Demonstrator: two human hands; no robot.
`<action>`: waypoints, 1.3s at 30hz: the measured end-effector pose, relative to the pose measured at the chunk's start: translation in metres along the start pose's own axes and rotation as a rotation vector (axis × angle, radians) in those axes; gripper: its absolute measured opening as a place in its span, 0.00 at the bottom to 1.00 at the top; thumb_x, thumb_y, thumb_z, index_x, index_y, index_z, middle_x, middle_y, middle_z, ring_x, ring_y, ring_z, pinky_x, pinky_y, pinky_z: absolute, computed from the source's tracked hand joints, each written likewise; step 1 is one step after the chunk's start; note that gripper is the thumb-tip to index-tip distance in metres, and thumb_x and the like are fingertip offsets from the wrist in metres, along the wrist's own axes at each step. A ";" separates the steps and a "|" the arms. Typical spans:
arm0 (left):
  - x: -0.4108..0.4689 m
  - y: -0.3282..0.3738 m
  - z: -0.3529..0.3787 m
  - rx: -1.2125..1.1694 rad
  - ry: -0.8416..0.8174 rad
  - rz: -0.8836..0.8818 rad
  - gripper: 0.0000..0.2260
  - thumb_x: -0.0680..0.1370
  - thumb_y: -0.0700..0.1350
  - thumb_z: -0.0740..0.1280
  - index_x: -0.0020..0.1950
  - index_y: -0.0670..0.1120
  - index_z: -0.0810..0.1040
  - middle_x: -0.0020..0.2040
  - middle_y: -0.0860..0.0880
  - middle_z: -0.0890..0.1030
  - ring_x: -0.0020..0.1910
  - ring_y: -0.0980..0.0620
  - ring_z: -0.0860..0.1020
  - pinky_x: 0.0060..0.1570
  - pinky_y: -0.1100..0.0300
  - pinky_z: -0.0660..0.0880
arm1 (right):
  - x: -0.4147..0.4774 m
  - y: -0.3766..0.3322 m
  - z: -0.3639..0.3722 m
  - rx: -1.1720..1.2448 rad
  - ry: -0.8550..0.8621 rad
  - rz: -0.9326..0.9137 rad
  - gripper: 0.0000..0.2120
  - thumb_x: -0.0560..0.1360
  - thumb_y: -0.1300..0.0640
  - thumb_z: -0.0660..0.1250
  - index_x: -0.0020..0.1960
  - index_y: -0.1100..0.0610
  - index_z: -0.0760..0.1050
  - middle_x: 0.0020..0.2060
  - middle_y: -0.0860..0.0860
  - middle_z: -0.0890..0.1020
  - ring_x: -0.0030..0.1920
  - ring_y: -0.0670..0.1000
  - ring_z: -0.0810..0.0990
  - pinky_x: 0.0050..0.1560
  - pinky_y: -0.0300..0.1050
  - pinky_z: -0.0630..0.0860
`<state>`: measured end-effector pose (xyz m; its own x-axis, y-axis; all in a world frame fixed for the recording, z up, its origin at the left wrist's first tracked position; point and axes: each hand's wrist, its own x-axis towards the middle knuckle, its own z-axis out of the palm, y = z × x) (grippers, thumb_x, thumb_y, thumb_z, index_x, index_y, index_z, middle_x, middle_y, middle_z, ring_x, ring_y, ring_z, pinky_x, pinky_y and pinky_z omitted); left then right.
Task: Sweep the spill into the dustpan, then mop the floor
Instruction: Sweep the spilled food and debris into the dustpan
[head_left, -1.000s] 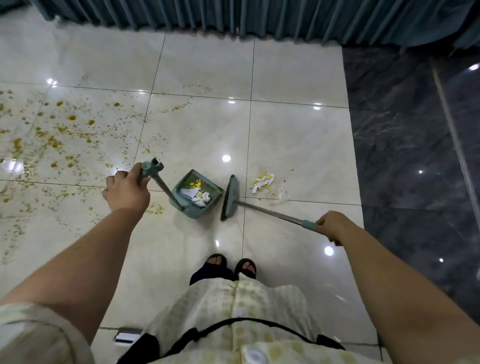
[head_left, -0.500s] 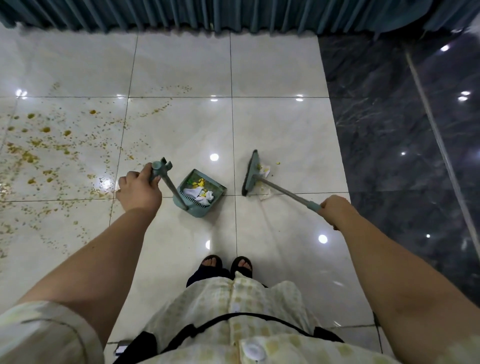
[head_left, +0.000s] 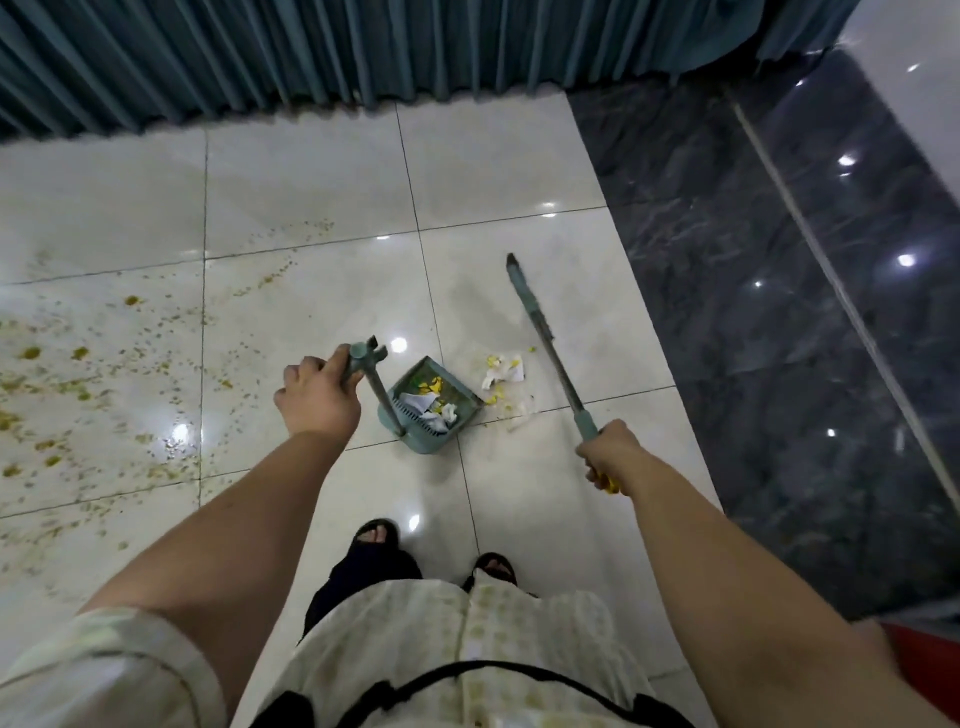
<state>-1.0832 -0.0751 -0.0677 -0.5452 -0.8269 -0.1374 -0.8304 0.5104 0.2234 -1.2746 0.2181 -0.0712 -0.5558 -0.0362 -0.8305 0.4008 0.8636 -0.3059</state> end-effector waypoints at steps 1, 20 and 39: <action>0.011 -0.002 0.000 0.005 -0.005 0.034 0.16 0.80 0.51 0.61 0.68 0.54 0.71 0.56 0.42 0.76 0.58 0.38 0.69 0.52 0.46 0.69 | 0.004 -0.004 0.012 0.028 0.034 0.013 0.16 0.76 0.65 0.63 0.62 0.63 0.64 0.46 0.61 0.76 0.28 0.52 0.75 0.24 0.39 0.71; 0.200 -0.075 -0.012 -0.051 -0.243 0.402 0.16 0.80 0.52 0.62 0.68 0.55 0.72 0.54 0.45 0.76 0.57 0.41 0.70 0.48 0.49 0.72 | -0.013 -0.105 0.207 0.334 0.115 0.225 0.12 0.80 0.49 0.61 0.56 0.57 0.72 0.35 0.59 0.74 0.26 0.54 0.71 0.22 0.36 0.67; 0.244 -0.048 0.003 0.244 0.017 0.826 0.14 0.79 0.54 0.61 0.48 0.43 0.75 0.40 0.44 0.78 0.41 0.40 0.75 0.37 0.52 0.68 | 0.062 -0.164 0.208 0.531 0.231 0.209 0.09 0.78 0.62 0.63 0.58 0.58 0.73 0.35 0.60 0.76 0.25 0.53 0.72 0.23 0.39 0.69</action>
<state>-1.1771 -0.3009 -0.1146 -0.9853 -0.1707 -0.0075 -0.1708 0.9848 0.0317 -1.2228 -0.0305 -0.1691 -0.5465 0.2680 -0.7934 0.7931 0.4699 -0.3875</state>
